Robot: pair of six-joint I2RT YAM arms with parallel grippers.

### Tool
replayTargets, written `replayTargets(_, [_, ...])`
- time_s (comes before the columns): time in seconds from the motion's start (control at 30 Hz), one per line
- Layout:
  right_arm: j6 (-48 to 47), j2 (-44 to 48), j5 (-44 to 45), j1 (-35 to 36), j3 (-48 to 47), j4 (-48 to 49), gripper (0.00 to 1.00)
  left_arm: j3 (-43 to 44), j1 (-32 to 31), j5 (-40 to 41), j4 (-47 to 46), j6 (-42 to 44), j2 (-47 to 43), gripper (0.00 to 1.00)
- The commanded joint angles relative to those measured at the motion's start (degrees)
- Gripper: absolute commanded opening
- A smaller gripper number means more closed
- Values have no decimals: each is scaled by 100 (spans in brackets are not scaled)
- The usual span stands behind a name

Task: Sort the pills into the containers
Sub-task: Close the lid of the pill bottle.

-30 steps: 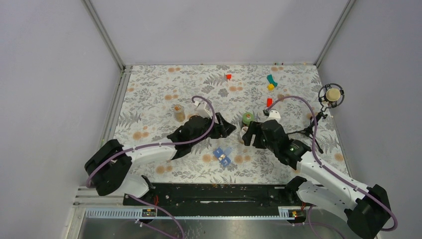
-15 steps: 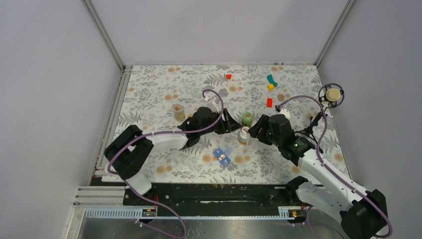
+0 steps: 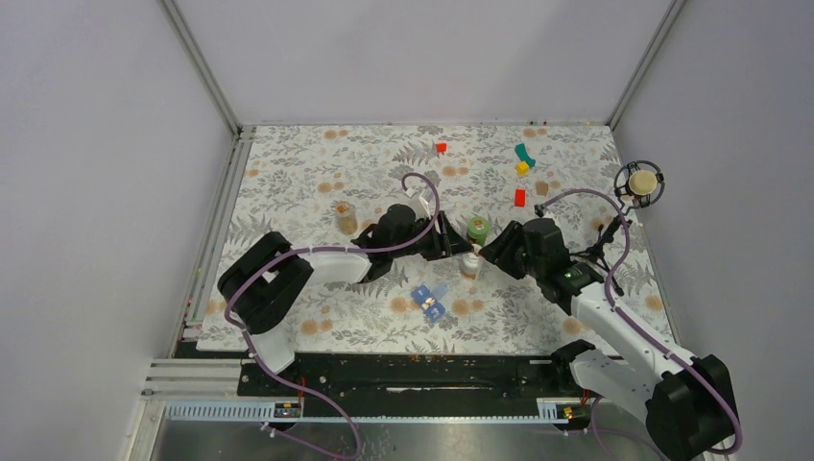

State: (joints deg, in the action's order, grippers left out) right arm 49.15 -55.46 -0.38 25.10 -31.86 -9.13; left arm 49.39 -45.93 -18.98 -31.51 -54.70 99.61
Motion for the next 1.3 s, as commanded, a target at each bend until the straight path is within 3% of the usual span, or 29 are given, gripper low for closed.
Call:
replayTargets(0.0, [63, -95, -352, -157, 136, 412, 51, 73, 78, -273, -665, -146, 41, 50])
replayTargets(0.6, [180, -52, -814, -400, 515, 1115, 51, 209, 163, -433, -419, 244, 356, 42])
replayTargets(1.27, [209, -318, -1108, -505, 698, 1592, 48, 66, 156, -431, -525, -165, 433, 35])
